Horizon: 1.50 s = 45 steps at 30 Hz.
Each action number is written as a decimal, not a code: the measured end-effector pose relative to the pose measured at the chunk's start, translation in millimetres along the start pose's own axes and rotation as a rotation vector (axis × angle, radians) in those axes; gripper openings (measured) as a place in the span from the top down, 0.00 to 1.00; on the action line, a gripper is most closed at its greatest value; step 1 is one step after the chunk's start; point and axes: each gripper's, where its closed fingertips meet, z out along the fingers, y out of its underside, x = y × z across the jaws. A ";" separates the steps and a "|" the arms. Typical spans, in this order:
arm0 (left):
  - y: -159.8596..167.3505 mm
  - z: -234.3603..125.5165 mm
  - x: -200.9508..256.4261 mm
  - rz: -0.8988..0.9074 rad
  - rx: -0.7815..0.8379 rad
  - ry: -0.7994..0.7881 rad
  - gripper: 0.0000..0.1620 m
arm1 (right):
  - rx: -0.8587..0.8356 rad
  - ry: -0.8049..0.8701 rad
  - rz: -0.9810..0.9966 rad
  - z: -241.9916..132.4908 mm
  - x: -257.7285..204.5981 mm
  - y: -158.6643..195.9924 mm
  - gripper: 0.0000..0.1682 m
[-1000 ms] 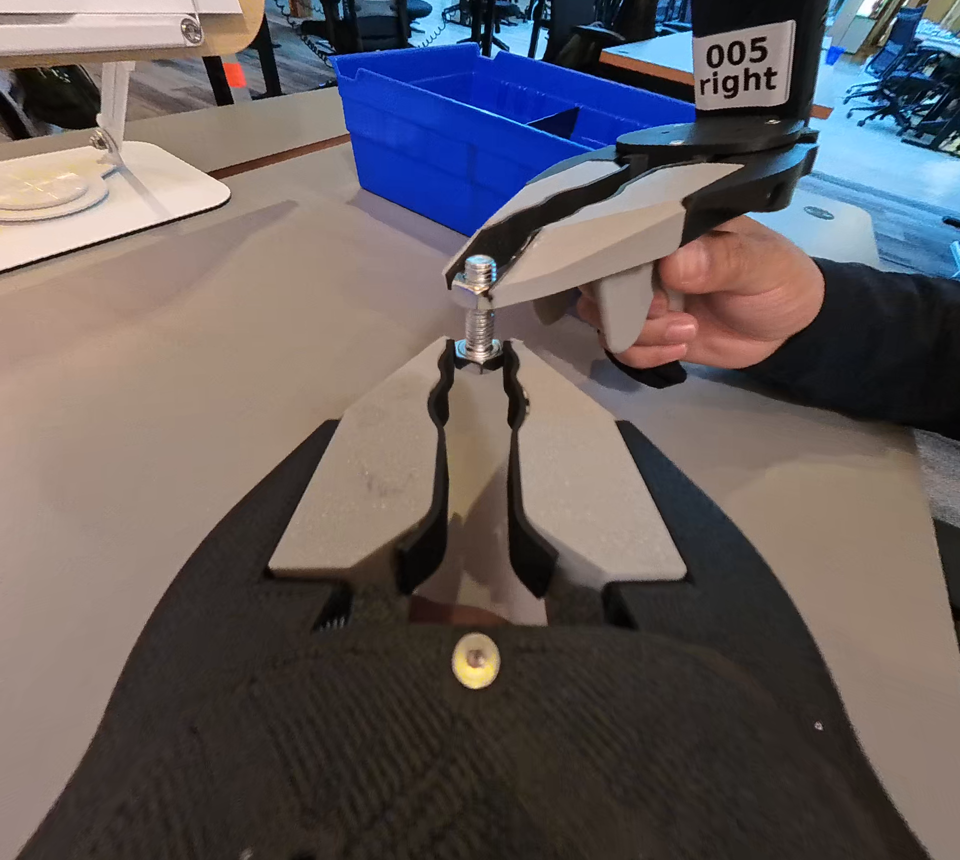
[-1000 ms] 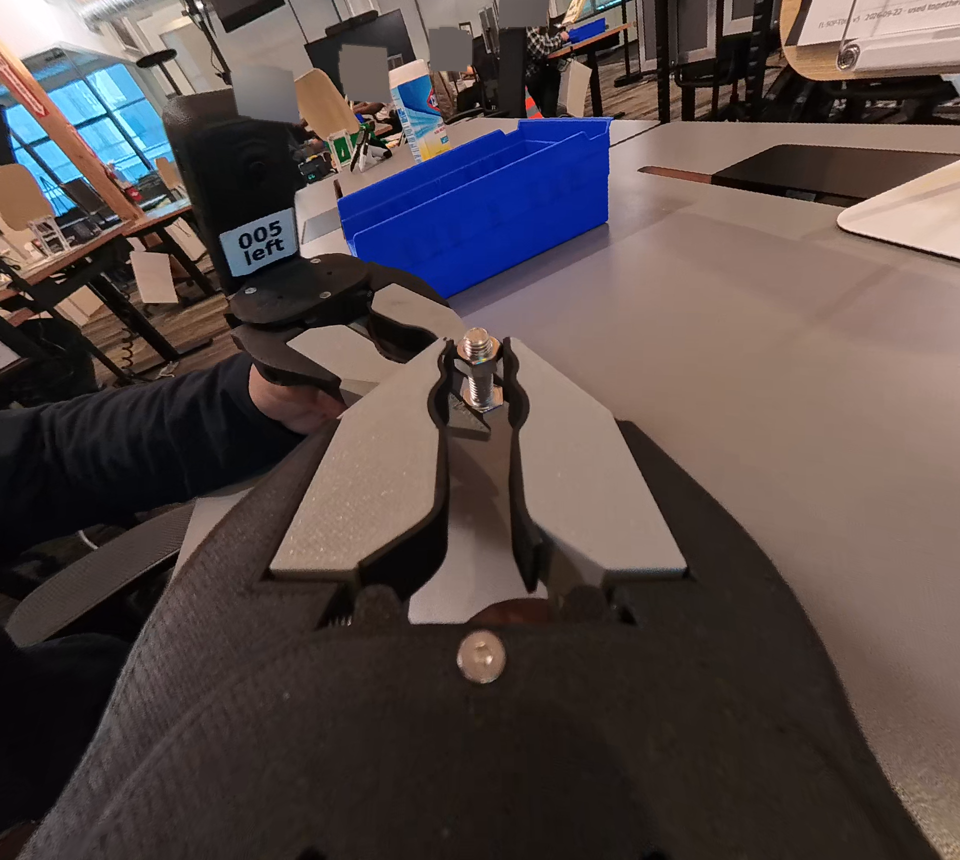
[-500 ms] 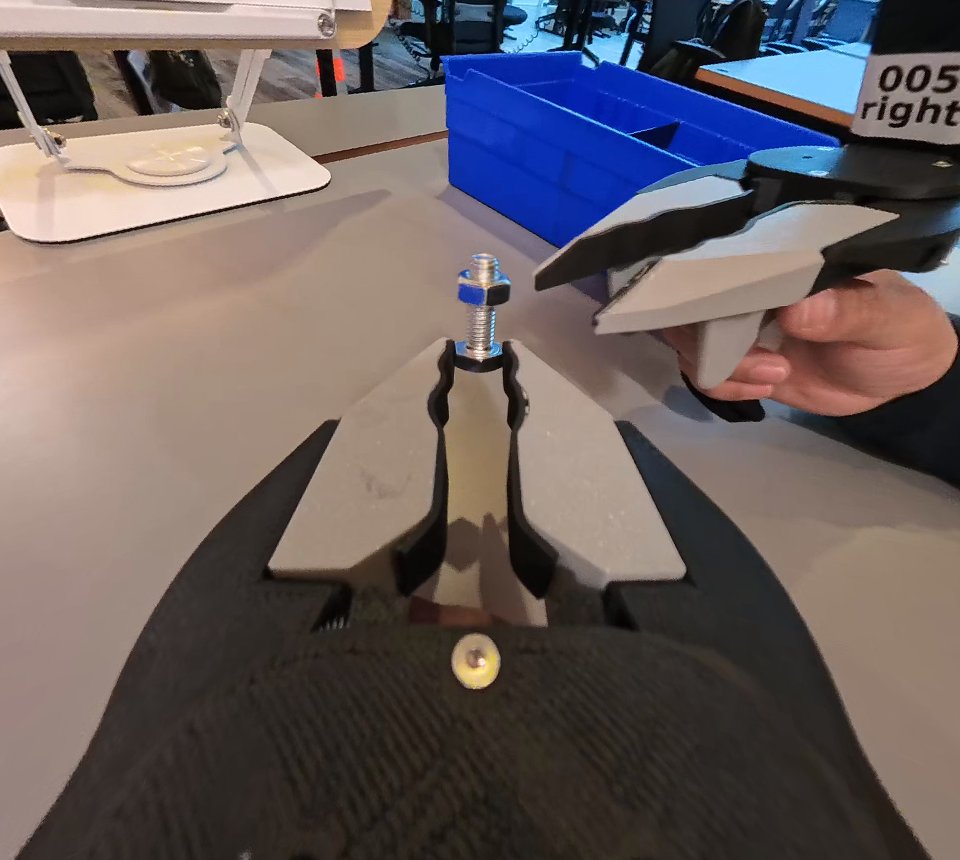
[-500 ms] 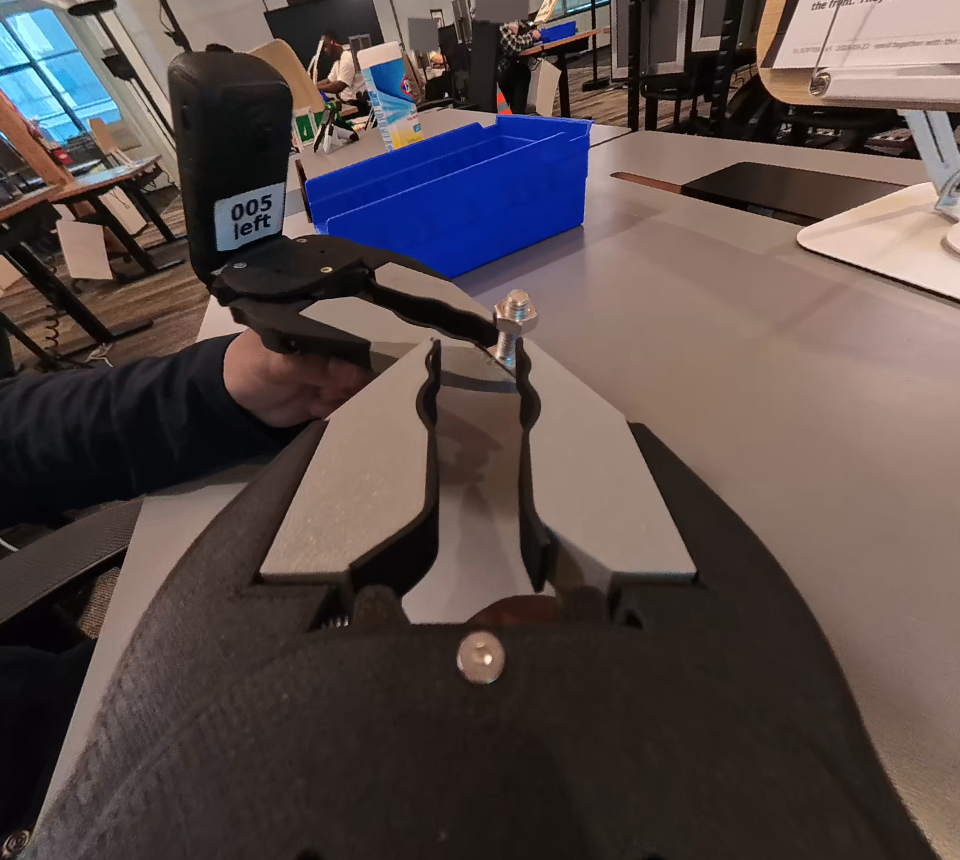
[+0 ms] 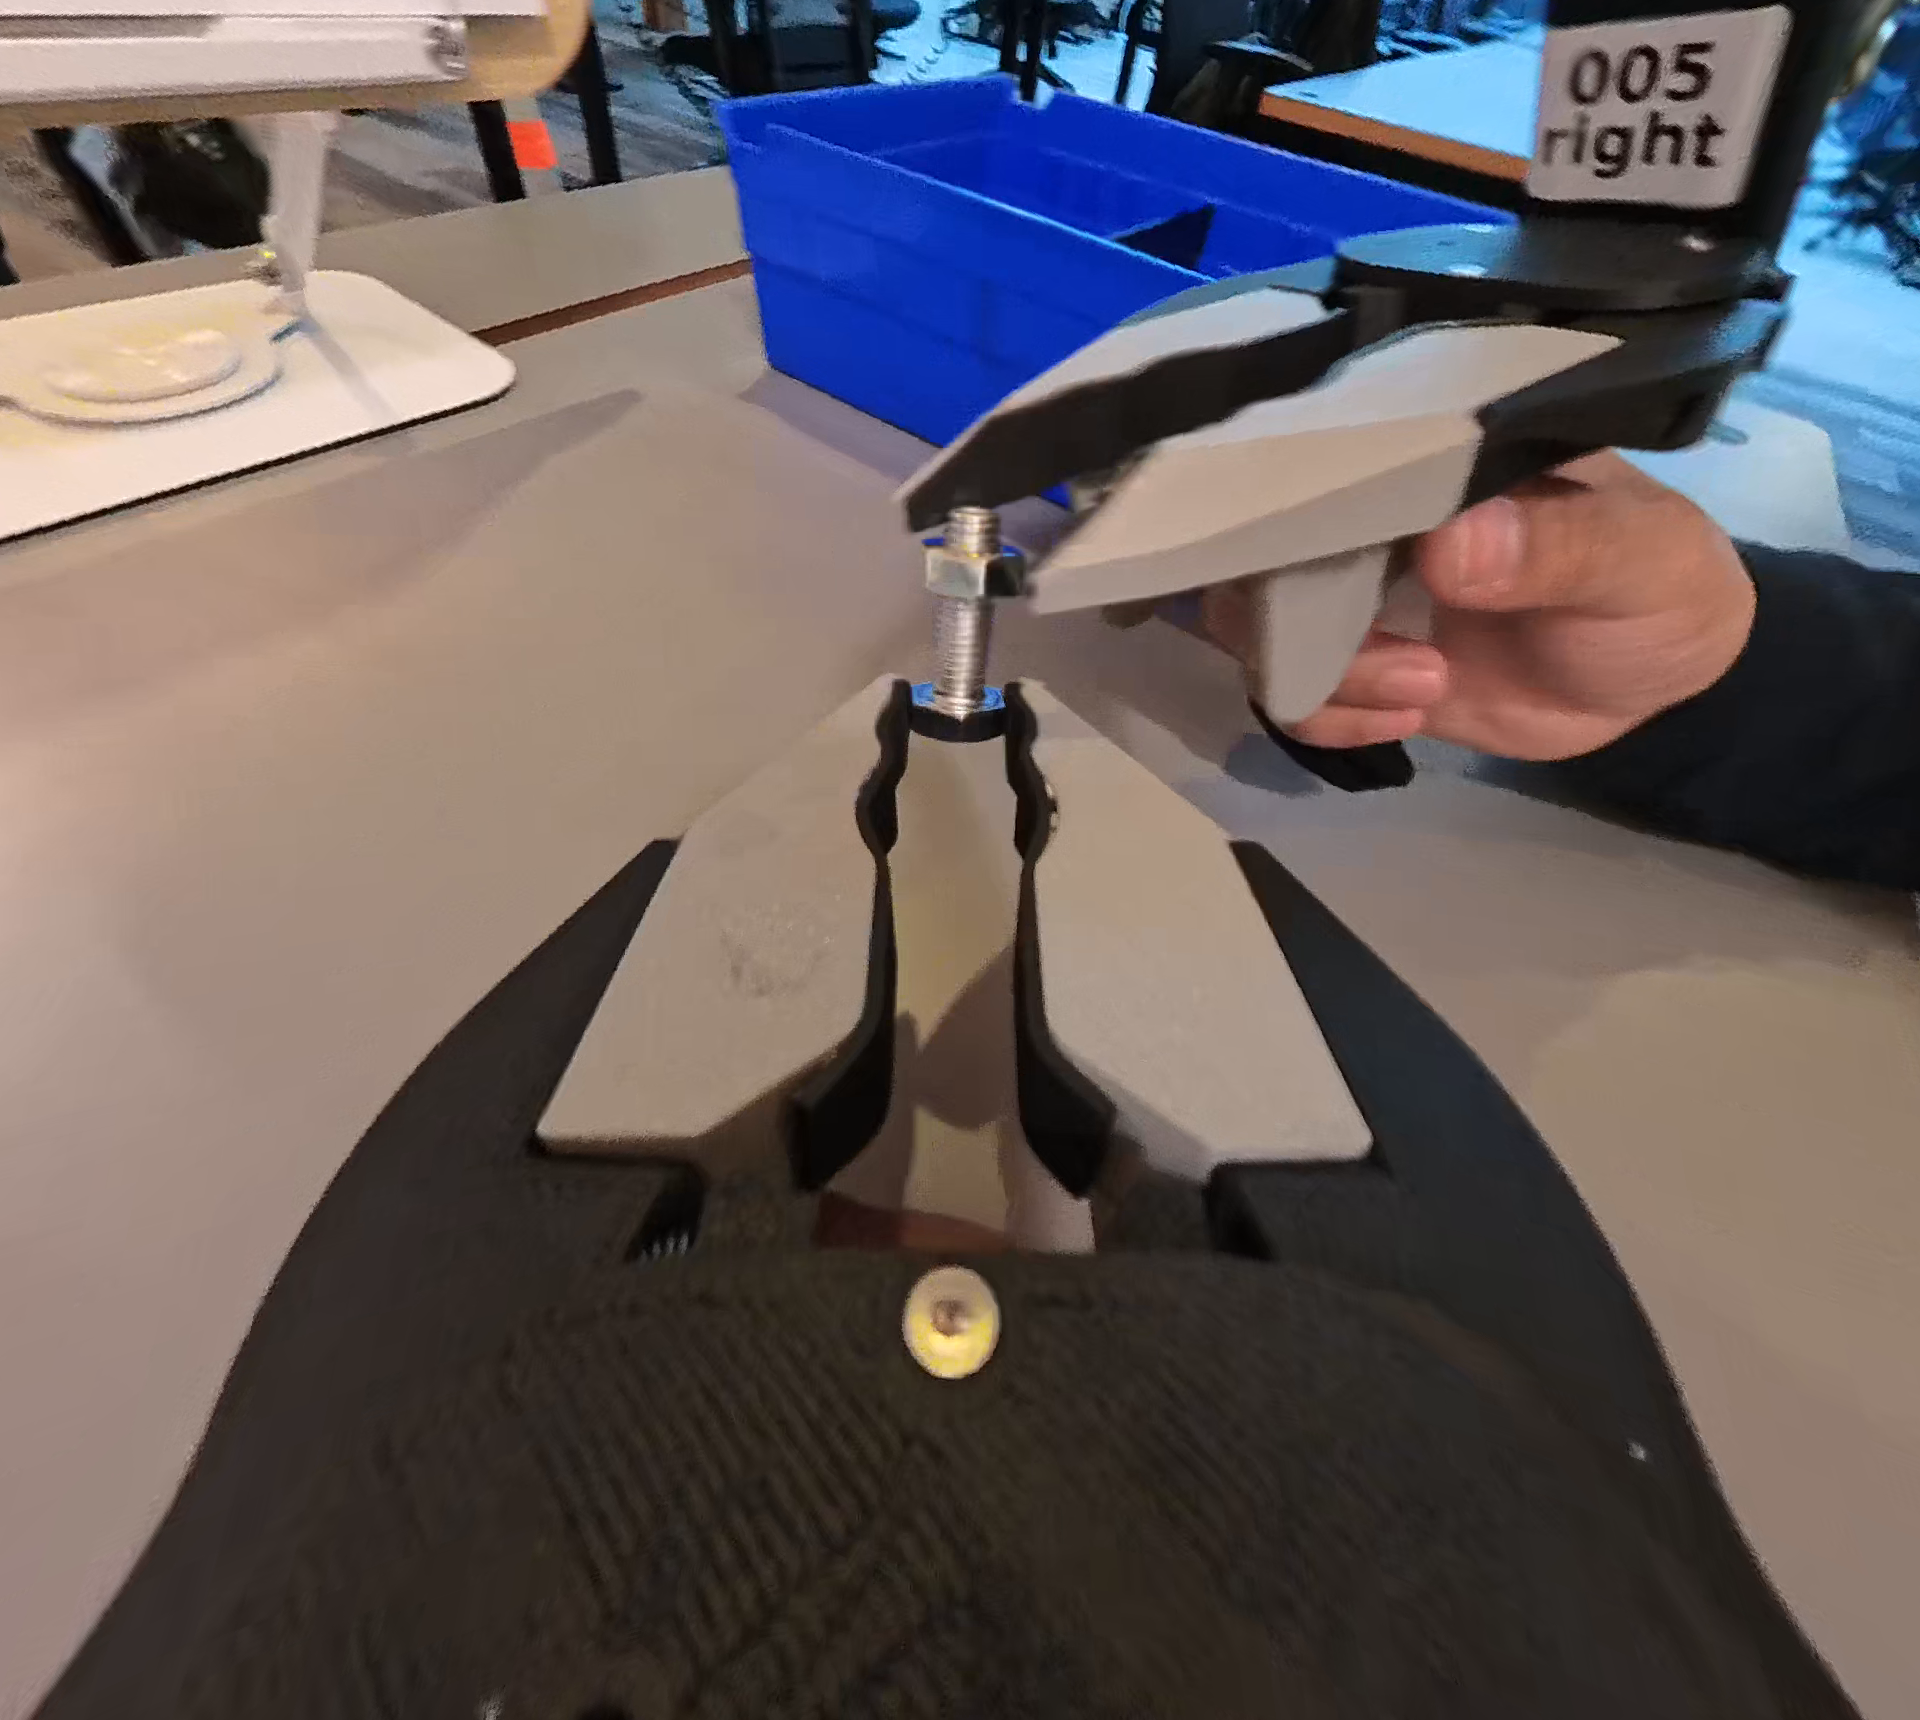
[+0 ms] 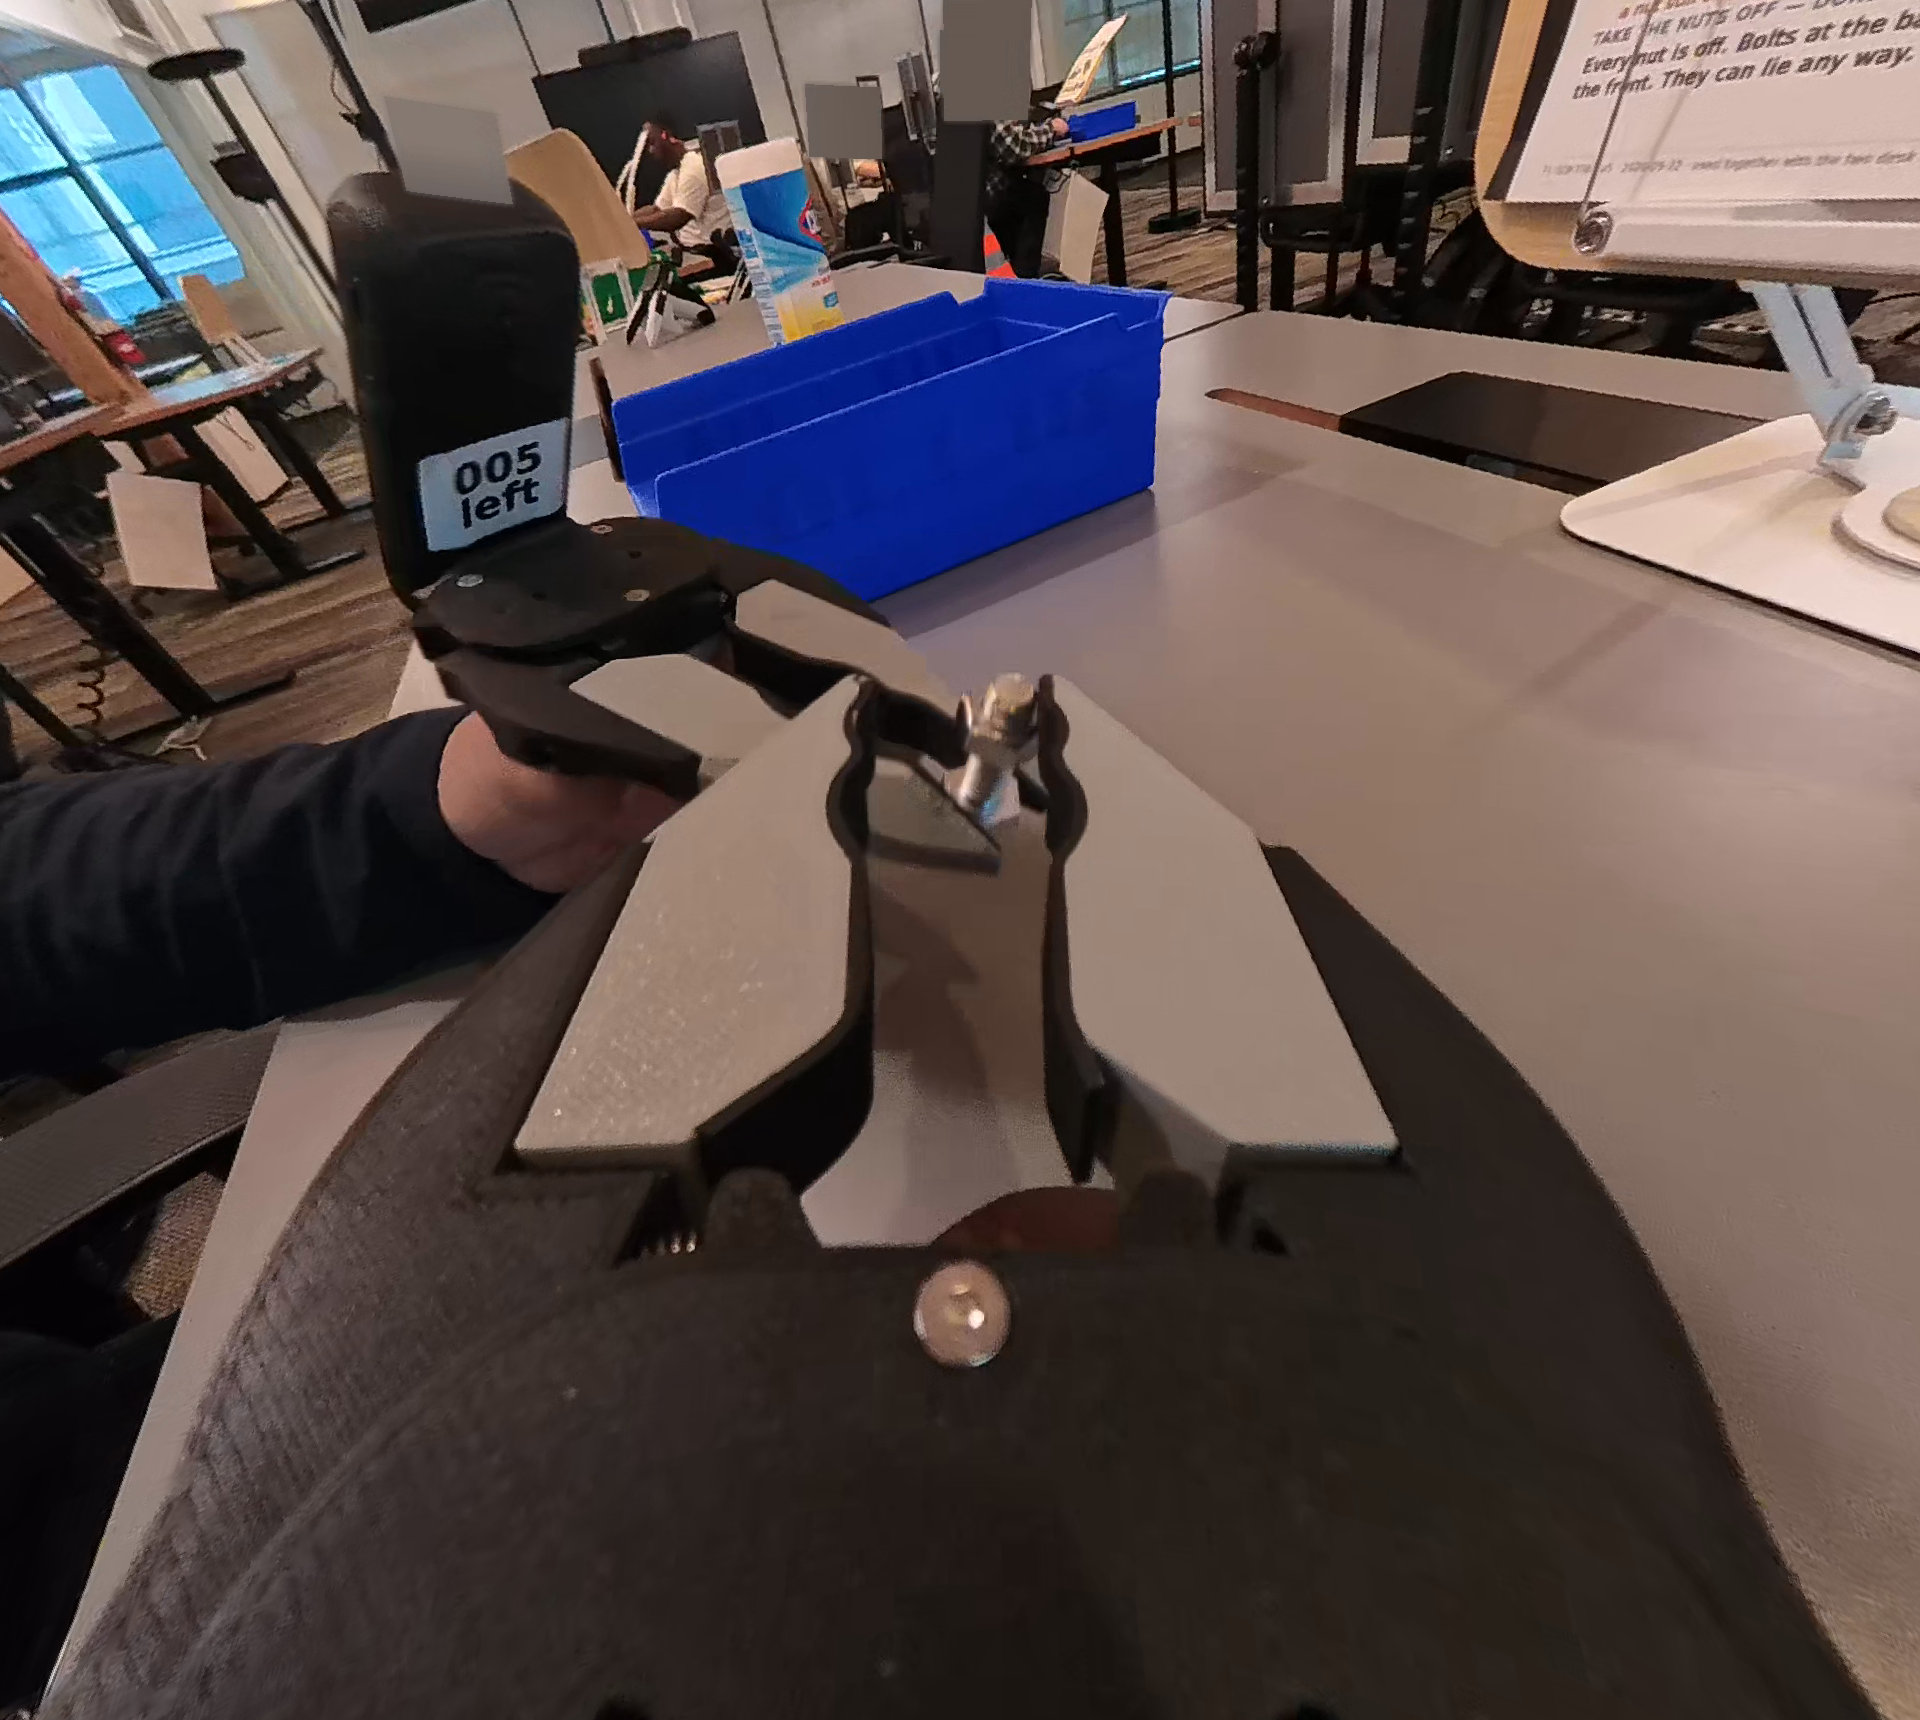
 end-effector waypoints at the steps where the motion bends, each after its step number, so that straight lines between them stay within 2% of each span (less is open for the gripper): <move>1: -1.9 -1.8 -5.3 -0.024 0.012 -0.013 0.90 | 0.002 0.001 0.002 -0.4 0.6 -0.5 0.83; 7: -8.9 -7.5 -12.4 -0.087 0.051 -0.015 0.90 | -0.010 -0.010 -0.002 1.7 -2.4 2.7 0.82; 11: -6.1 -3.0 4.6 -0.045 0.031 0.047 0.90 | -0.011 -0.029 -0.013 4.0 -7.7 3.7 0.86; 13: -6.6 -0.9 15.6 -0.028 0.035 0.087 0.91 | -0.021 -0.041 -0.020 5.3 -10.7 5.7 0.85; 18: -4.5 -0.7 9.3 -0.012 0.022 0.050 0.90 | -0.005 -0.005 -0.034 1.9 -4.3 1.3 0.82; 24: -4.3 -5.3 -7.9 -0.031 0.019 -0.014 0.90 | 0.000 -0.004 -0.013 0.0 -0.6 0.6 0.82; 33: 5.2 3.3 21.5 0.060 -0.037 0.076 0.90 | -0.060 -0.020 -0.072 9.0 -10.4 13.8 0.86; 36: 7.6 4.9 20.1 0.068 -0.050 0.064 0.91 | -0.055 0.002 -0.075 6.6 -5.3 11.9 0.87; 43: 7.6 1.9 6.0 0.012 -0.052 0.028 0.90 | -0.069 0.007 -0.050 5.0 -0.1 13.5 0.84; 45: 6.8 1.8 7.7 0.014 -0.046 0.035 0.91 | -0.096 0.017 -0.071 6.5 0.3 18.3 0.91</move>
